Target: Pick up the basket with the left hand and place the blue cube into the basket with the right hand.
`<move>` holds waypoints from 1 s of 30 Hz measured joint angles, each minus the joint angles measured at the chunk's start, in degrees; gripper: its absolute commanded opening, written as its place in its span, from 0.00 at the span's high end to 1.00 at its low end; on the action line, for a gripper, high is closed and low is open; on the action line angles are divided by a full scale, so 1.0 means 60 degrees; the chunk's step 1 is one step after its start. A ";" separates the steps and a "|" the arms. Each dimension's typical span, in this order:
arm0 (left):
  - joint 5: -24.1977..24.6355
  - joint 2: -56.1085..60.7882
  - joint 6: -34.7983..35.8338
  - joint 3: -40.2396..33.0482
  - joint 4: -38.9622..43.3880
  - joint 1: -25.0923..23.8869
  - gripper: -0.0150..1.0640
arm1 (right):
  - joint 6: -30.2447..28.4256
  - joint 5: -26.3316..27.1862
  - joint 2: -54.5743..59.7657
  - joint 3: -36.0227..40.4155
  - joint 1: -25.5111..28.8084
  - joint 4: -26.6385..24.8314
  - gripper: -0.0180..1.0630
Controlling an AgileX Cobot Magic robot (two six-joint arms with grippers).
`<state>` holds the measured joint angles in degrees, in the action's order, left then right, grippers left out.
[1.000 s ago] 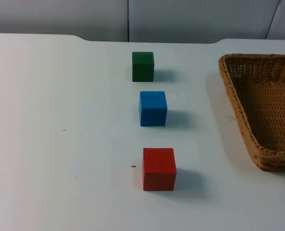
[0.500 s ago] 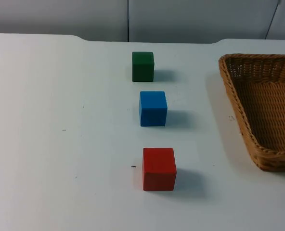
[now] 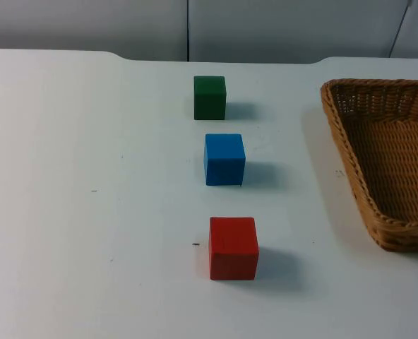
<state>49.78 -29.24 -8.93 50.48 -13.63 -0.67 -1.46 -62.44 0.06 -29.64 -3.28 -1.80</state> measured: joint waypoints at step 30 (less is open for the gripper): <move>-0.0712 -0.7292 -0.6167 0.0969 -0.8164 0.0000 0.21 | 0.0146 0.0000 0.0000 0.0000 0.0000 0.0022 0.02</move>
<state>45.51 -73.00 -45.94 56.29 -62.61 -0.67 -0.59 -62.44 0.06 -29.64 -3.28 -1.67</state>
